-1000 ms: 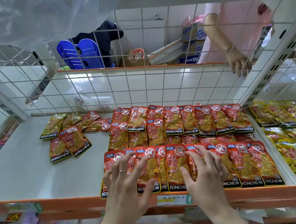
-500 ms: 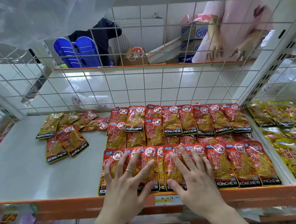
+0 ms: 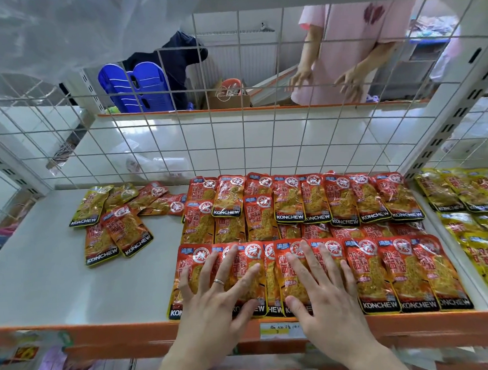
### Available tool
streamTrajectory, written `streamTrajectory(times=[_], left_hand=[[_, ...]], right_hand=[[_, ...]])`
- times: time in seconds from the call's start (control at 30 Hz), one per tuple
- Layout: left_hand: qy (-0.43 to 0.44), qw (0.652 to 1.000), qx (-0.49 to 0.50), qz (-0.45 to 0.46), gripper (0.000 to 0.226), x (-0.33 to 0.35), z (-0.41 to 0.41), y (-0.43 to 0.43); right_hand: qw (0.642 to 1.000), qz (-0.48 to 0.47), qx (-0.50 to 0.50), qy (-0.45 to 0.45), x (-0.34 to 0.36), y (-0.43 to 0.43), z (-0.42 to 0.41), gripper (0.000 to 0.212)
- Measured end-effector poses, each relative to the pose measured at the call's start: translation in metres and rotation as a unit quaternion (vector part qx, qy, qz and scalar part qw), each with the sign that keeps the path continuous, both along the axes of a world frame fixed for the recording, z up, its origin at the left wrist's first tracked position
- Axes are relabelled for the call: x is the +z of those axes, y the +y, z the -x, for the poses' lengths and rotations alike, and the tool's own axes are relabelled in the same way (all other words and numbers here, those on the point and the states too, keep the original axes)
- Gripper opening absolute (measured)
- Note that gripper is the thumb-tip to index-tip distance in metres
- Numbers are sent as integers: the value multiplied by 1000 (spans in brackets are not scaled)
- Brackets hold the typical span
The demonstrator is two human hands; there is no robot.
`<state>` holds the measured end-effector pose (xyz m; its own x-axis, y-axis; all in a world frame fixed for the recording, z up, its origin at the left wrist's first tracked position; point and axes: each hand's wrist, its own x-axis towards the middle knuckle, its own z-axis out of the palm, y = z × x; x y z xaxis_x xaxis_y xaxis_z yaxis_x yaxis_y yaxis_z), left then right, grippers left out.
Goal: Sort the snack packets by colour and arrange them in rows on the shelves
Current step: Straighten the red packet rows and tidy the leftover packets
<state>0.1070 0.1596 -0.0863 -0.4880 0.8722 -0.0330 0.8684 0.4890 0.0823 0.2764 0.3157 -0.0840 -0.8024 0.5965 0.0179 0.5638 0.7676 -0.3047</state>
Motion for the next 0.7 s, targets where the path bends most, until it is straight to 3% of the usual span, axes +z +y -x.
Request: streamTrajectory(times=[0.7], left_hand=[[-2,1000,-2,2,64,3,-5,-1]], right_hand=[[998,-56,-1,-18,0,-3,-1,75]])
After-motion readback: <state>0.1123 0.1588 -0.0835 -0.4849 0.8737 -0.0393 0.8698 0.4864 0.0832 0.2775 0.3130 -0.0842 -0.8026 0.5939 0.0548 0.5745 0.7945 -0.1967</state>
